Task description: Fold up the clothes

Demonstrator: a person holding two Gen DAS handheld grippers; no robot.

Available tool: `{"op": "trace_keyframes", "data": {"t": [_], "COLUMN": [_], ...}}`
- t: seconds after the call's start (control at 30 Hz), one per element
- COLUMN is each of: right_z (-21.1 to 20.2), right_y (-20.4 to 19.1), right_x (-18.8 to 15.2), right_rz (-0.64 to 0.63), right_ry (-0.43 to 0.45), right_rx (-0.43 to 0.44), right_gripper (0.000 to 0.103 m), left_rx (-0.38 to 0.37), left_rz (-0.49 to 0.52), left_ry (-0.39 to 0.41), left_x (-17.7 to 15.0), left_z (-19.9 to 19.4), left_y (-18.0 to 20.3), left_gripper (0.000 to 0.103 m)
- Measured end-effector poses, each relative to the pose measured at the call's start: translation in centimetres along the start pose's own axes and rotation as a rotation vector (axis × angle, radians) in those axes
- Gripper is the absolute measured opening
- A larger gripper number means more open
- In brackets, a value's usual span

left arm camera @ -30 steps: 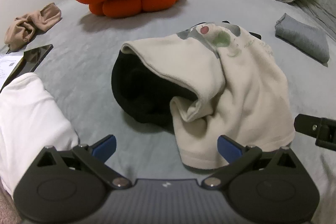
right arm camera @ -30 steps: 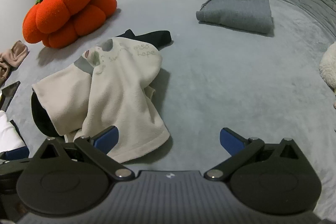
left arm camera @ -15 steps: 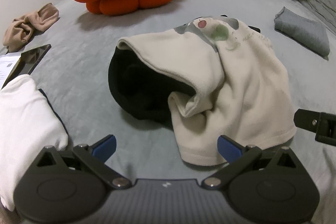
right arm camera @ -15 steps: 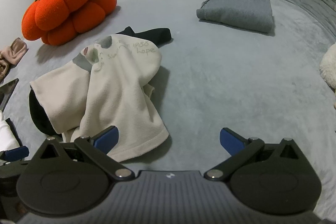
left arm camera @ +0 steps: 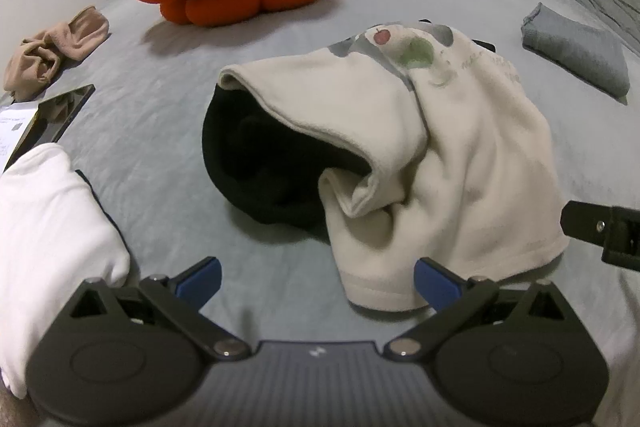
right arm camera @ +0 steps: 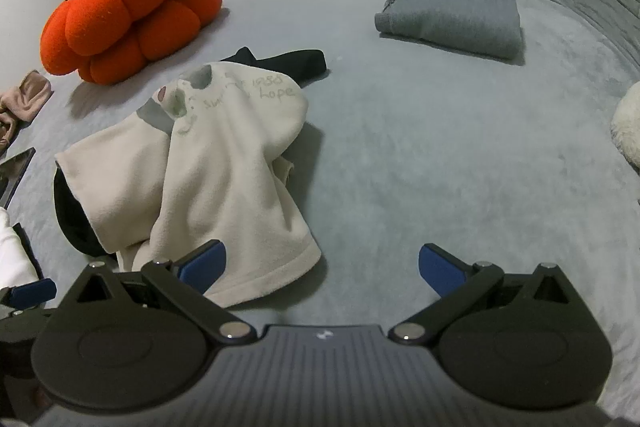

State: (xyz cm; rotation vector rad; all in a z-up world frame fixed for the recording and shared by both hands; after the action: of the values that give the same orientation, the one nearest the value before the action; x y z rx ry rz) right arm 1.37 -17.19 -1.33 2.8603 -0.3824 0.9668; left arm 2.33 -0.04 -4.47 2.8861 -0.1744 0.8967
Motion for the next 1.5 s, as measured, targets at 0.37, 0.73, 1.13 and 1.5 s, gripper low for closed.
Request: {"op": "trace_keyframes", "data": {"t": [0.37,0.73,1.13,1.5], "right_z": [0.7,2.9,5.6,5.0], "right_y": [-0.4,-1.3,-2.3,-1.7], "right_x": [-0.1,-0.9,-2.7,-4.0], "right_rz": [-0.023,-0.082,-0.173,-0.202], "right_ry": [-0.012,-0.075,-0.141,-0.017], "right_rx": [-0.014,-0.049,-0.088,-0.050], "right_gripper": [0.103,0.103,0.103,0.103], "left_rx": [0.020,0.060,0.031,-0.109], "left_rz": [0.012,0.039,0.105,0.109], "left_ry": [-0.021,-0.063,-0.010,-0.038], "left_x": [-0.1,-0.4,-2.2,-1.8], "left_z": [0.7,2.5,3.1,2.6], "left_y": [-0.1,-0.2,-0.6,-2.2], "left_gripper": [0.102,0.102,0.103,0.102]}}
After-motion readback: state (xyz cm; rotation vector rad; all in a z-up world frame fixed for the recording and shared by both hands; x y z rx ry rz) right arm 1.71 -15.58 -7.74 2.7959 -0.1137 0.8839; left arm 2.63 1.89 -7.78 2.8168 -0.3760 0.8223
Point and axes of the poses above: each gripper's, at about its wrist camera, not at the fingertips, and z roughly the way its jaws point, y to its right, x to its top, the point moved 3 cm from there along z, roughly the way its jaws point, and after that the axes turned 12 degrees about -x, right-handed, at the moved point
